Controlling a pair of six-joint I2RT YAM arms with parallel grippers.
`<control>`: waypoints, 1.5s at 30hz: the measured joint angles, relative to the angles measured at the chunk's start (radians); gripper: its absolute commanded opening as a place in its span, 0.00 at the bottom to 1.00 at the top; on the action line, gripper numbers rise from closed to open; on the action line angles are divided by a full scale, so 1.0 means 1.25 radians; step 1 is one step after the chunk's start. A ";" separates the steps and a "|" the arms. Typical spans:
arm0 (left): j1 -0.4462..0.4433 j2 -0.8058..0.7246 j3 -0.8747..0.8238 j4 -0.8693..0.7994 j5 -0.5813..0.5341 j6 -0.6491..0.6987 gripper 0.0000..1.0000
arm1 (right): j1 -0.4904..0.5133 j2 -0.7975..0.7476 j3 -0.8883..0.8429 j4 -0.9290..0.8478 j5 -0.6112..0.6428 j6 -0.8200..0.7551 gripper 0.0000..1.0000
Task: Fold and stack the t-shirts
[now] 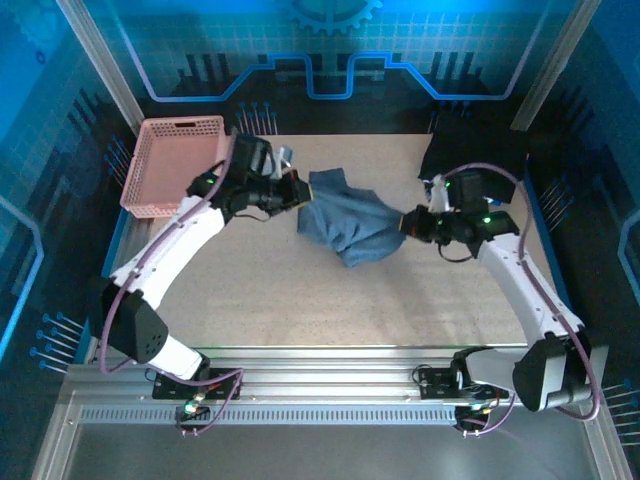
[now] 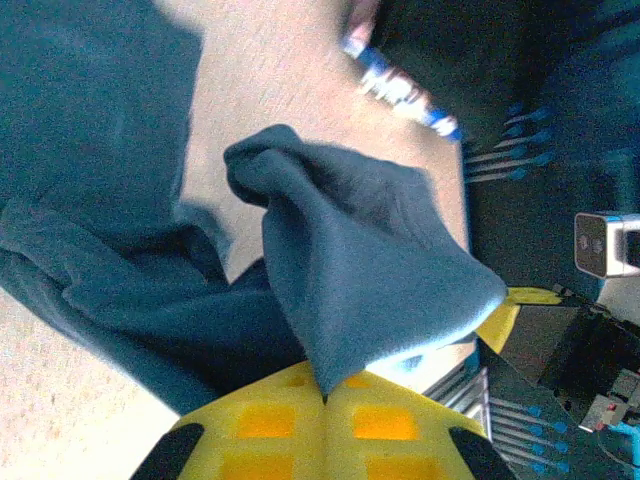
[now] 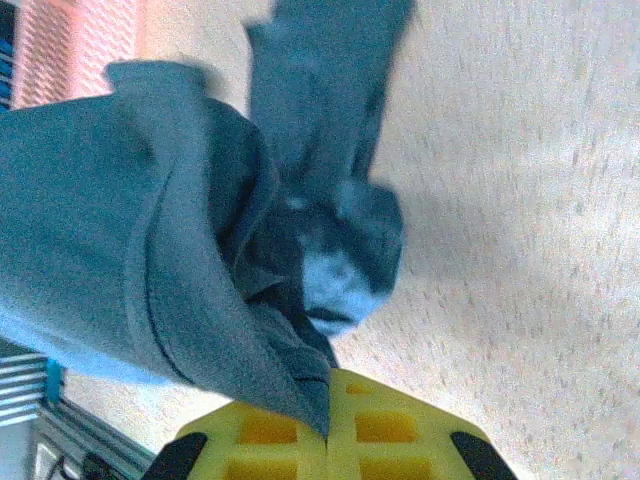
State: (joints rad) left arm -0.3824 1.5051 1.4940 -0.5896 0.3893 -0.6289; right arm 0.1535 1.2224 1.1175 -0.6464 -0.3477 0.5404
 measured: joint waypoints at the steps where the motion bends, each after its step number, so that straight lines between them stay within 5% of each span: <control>1: 0.007 -0.009 0.023 -0.005 0.001 0.005 0.00 | -0.014 -0.005 0.034 -0.001 -0.005 -0.003 0.00; 15: 0.039 -0.063 0.403 -0.049 -0.023 0.156 0.00 | -0.092 -0.059 0.429 0.061 -0.176 -0.007 0.00; 31: 0.039 -0.178 0.369 0.025 -0.024 0.348 0.00 | -0.103 -0.101 0.579 -0.023 -0.245 -0.045 0.00; 38: 0.040 -0.090 0.292 0.100 0.028 0.360 0.00 | -0.135 -0.062 0.556 -0.190 -0.166 -0.129 0.00; 40: 0.040 -0.020 0.280 0.130 0.027 0.361 0.15 | -0.142 -0.026 0.523 -0.208 -0.138 -0.141 0.00; 41: 0.041 0.026 0.279 0.147 0.026 0.358 0.50 | -0.146 0.002 0.505 -0.208 -0.126 -0.144 0.05; 43: 0.045 0.128 0.296 0.182 0.002 0.345 0.68 | -0.149 0.088 0.476 -0.197 -0.094 -0.146 0.52; 45: 0.055 0.247 0.363 0.181 -0.026 0.315 0.80 | -0.155 0.194 0.466 -0.164 -0.057 -0.149 0.71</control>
State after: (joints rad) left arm -0.3141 1.8137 1.9484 -0.3637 0.3565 -0.2352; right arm -0.0406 1.4647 1.6997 -0.8516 -0.4191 0.3542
